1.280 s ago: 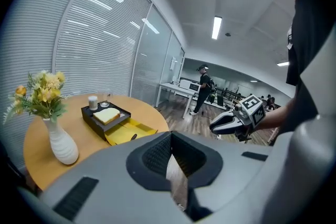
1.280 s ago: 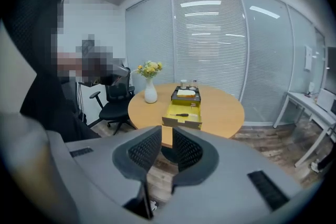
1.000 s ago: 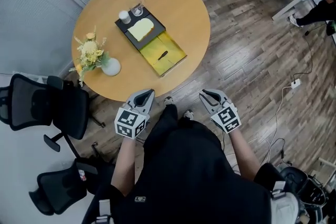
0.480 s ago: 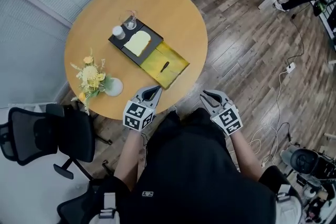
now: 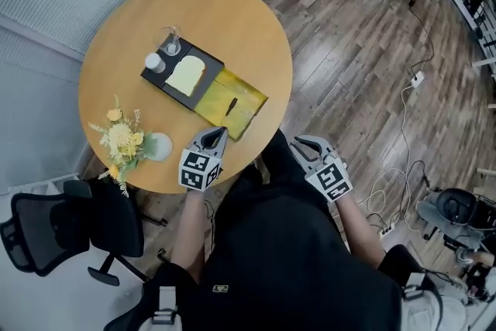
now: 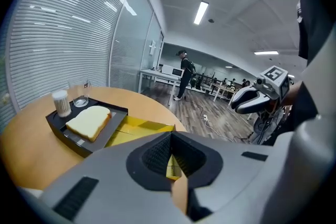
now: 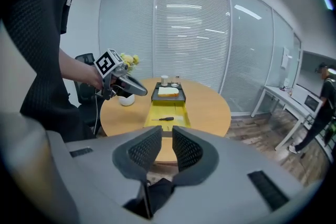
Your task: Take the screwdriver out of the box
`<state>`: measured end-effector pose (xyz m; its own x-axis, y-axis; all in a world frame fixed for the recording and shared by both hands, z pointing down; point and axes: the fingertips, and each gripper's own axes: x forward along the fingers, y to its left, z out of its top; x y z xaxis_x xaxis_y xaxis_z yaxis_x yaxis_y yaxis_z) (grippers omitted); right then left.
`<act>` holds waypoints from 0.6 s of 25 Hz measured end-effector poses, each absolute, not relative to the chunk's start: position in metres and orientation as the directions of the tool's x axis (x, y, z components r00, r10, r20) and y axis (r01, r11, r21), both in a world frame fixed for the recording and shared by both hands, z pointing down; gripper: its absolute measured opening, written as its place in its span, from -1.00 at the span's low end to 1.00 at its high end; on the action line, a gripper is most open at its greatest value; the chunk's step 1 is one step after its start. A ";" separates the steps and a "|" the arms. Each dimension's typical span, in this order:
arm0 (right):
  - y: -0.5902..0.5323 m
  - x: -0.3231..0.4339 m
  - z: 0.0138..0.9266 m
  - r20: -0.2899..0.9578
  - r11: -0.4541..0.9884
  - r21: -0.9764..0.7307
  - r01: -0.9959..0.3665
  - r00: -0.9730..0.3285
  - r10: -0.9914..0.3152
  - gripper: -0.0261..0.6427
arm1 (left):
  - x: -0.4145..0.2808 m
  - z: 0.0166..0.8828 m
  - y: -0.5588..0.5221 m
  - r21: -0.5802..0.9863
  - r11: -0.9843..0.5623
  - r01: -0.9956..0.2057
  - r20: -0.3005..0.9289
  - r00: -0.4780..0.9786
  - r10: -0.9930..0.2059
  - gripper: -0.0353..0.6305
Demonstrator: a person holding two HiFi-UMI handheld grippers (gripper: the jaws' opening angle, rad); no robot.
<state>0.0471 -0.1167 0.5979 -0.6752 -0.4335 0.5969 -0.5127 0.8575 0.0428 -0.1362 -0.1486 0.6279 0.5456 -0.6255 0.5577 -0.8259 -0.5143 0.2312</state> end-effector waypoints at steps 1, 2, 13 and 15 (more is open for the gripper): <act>-0.120 0.047 0.600 0.598 0.856 0.037 -0.516 -0.675 -0.433 -0.75 | -0.137 0.631 -0.152 0.222 -0.514 -0.829 0.565 0.538 -0.625 -0.88; -0.122 0.047 0.602 0.598 0.856 0.032 -0.516 -0.676 -0.430 -0.75 | -0.139 0.633 -0.155 0.213 -0.511 -0.833 0.571 0.530 -0.627 -0.88; -0.158 0.033 0.598 0.586 0.868 0.011 -0.497 -0.700 -0.408 -0.75 | -0.136 0.662 -0.194 0.269 -0.469 -0.841 0.600 0.528 -0.601 -0.87; -0.162 0.029 0.601 0.588 0.873 0.006 -0.488 -0.704 -0.398 -0.75 | -0.137 0.672 -0.200 0.253 -0.474 -0.843 0.624 0.517 -0.586 -0.87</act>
<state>0.0287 -0.1617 0.6013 -0.7043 -0.3976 0.5881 -0.4875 0.8731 0.0064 -0.1369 -0.1997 0.6720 0.5169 -0.5860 0.6240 -0.8432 -0.4744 0.2530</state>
